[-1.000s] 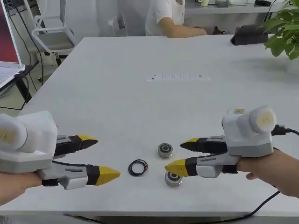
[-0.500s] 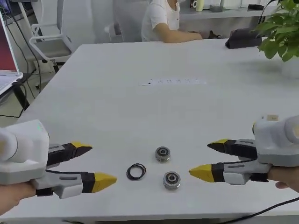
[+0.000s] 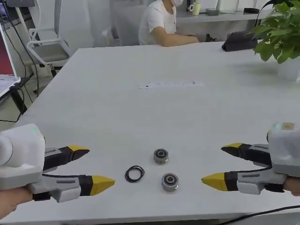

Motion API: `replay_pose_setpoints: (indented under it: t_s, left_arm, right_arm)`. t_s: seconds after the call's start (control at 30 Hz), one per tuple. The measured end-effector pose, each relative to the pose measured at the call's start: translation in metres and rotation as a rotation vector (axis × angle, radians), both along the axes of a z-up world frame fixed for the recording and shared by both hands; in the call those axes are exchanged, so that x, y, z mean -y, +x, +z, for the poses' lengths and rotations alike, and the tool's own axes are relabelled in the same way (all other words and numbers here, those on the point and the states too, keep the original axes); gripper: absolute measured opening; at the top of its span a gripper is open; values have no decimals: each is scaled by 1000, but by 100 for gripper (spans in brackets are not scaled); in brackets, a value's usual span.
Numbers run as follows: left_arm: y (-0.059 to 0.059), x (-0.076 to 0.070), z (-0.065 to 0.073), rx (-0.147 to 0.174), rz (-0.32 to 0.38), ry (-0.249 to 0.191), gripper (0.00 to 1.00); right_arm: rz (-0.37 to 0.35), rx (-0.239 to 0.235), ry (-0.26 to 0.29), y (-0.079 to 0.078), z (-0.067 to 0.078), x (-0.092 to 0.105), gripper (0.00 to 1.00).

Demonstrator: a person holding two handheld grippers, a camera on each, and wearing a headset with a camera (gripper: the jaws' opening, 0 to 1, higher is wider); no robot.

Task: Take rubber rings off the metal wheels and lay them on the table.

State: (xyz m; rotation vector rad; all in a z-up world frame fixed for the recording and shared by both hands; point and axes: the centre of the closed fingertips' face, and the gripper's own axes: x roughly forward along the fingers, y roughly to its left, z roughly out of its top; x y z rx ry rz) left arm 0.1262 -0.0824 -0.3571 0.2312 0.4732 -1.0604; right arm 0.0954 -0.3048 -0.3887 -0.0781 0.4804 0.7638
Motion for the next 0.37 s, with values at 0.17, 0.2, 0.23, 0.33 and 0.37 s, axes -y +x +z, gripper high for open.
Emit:
replay_pose_setpoints:
  t_s: [0.17,0.2,0.23,0.33,0.37]
  left_arm:
    - [-2,0,0,-3,4,-5,64]
    - [-3,0,0,-3,2,-5,64]
    - [-3,-1,0,-4,2,-5,64]
    - [-4,-1,0,-4,2,-4,64]
    - [-4,-1,0,-4,3,-5,64]
  right_arm:
    - [-11,1,-9,-3,-2,4,69]
    - [-13,3,-10,-3,-3,4,70]
    - [-18,3,-8,-3,-3,5,70]
    - [-25,3,-1,-3,-2,5,70]
    - [-27,3,1,-3,-2,6,70]
